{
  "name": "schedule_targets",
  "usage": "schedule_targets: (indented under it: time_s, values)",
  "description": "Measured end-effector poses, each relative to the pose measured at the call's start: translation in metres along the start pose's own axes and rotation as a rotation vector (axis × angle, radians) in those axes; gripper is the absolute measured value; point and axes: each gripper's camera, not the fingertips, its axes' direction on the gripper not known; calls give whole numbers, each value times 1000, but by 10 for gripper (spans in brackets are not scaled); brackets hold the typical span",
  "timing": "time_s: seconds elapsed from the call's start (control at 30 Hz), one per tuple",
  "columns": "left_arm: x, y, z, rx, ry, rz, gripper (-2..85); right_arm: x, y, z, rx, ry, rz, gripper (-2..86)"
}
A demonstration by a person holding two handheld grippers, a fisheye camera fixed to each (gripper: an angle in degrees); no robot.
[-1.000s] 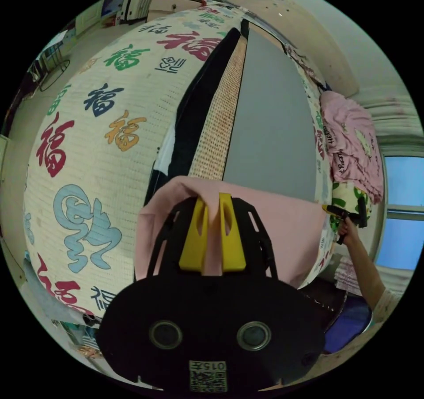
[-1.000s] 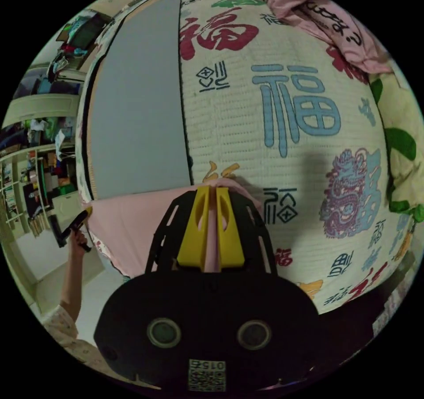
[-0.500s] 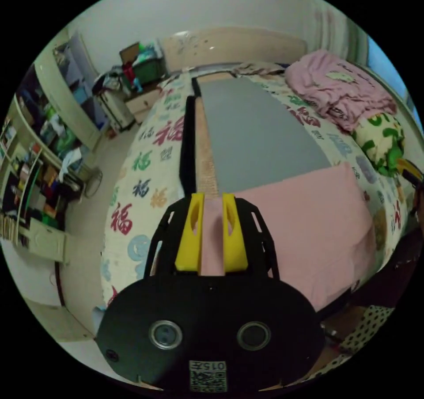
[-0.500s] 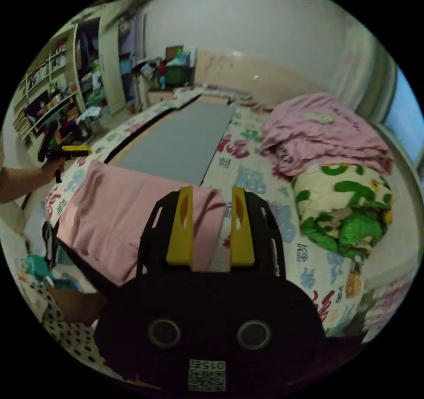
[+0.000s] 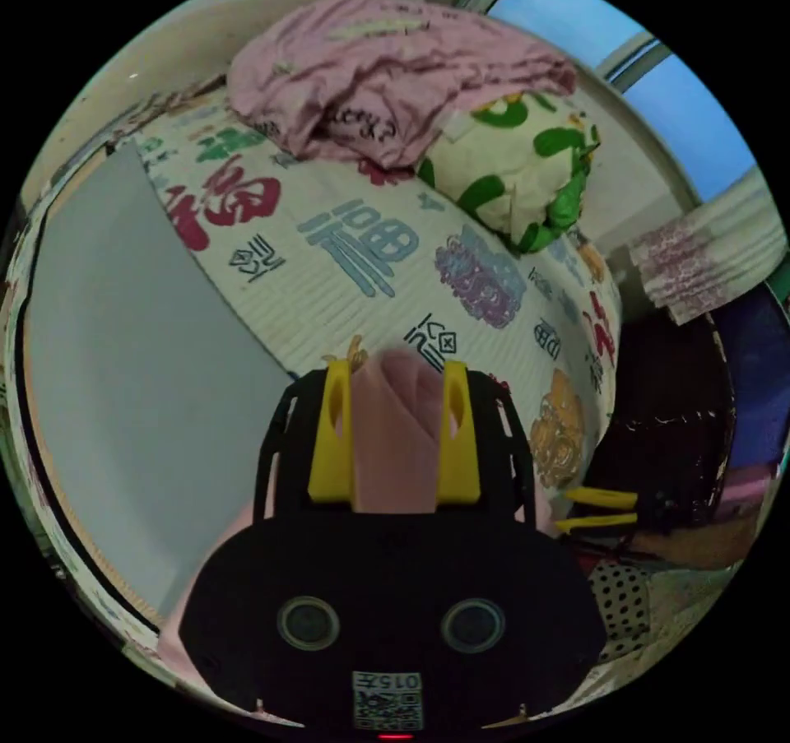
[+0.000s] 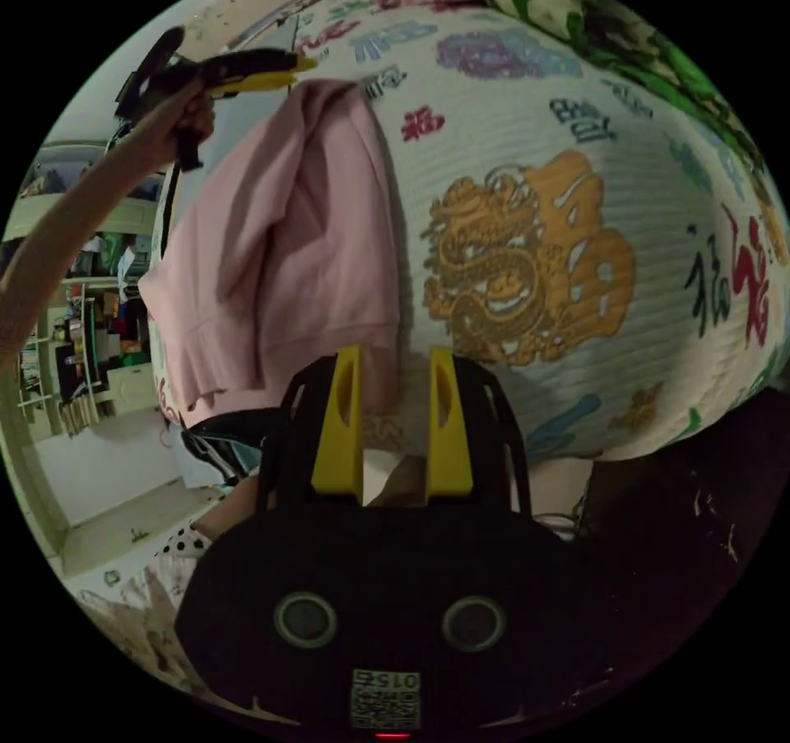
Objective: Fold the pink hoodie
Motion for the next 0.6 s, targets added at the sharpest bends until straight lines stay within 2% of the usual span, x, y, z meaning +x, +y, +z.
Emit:
schedule_targets:
  time_s: [0.13,0.27,0.47,0.6]
  values:
    - [20,-64,56,-273,-134,32,100,18,1,25,-119,-144,16,68]
    - [34,-88,58,-338,-224,66,47,47,0,31,-165,-298,81,32]
    - [33,-95,13,-190,-204,-3,18,60,18,-19,-17,-238,-64,24]
    - [22,-94,-44,50,-35,-85,14,69,27,-83,132,-121,-155,22]
